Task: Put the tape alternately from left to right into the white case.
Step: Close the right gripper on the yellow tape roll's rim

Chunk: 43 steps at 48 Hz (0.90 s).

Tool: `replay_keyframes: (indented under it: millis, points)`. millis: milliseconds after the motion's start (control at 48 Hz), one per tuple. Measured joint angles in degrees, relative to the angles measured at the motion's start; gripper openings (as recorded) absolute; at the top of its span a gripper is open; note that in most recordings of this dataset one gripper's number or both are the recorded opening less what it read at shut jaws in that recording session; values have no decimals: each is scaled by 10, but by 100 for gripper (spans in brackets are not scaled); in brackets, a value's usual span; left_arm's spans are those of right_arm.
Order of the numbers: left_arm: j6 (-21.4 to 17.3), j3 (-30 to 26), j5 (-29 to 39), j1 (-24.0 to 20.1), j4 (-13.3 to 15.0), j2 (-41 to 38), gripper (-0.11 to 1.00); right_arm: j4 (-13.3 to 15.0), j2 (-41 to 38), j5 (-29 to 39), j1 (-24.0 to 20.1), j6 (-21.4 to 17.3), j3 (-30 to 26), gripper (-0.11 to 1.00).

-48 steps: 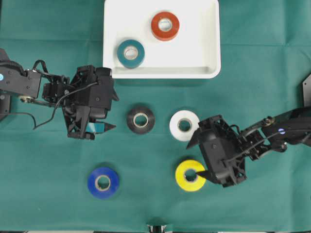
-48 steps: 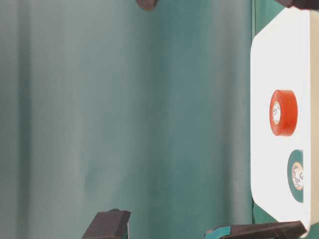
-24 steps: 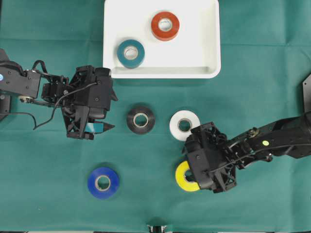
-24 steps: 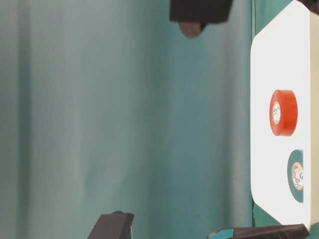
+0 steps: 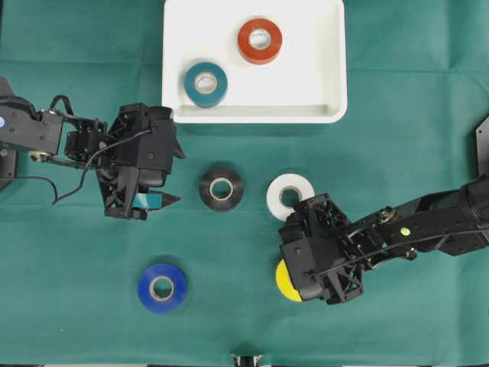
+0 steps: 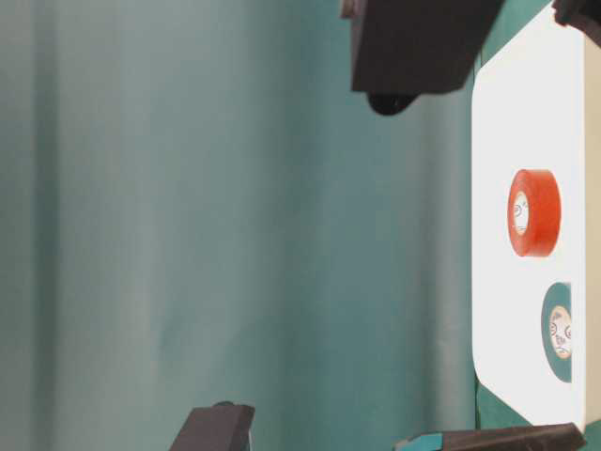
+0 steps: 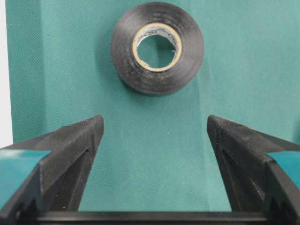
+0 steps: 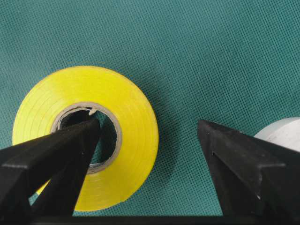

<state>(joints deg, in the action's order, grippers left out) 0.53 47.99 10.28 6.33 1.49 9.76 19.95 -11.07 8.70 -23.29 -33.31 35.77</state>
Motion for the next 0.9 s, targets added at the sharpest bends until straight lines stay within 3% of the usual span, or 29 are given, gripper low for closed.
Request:
replay_keyframes:
  millis: [167,271,437,521,895]
  points:
    - [0,1,-1,0,0,0,92,0,0,0,0,0,0,68]
    - [0,2,-1,0,-1,0,92,0,-1,0,0,1,0,59]
    - [0,3,0,0,0,0,92,0,-1,3,-1,2,-1,17]
    - [0,3,-1,0,-1,0,92,0,-1,4,-2,4,-3,3]
    - [0,4,-1,0,-1,0,92,0,-1,4,-2,4,-5,2]
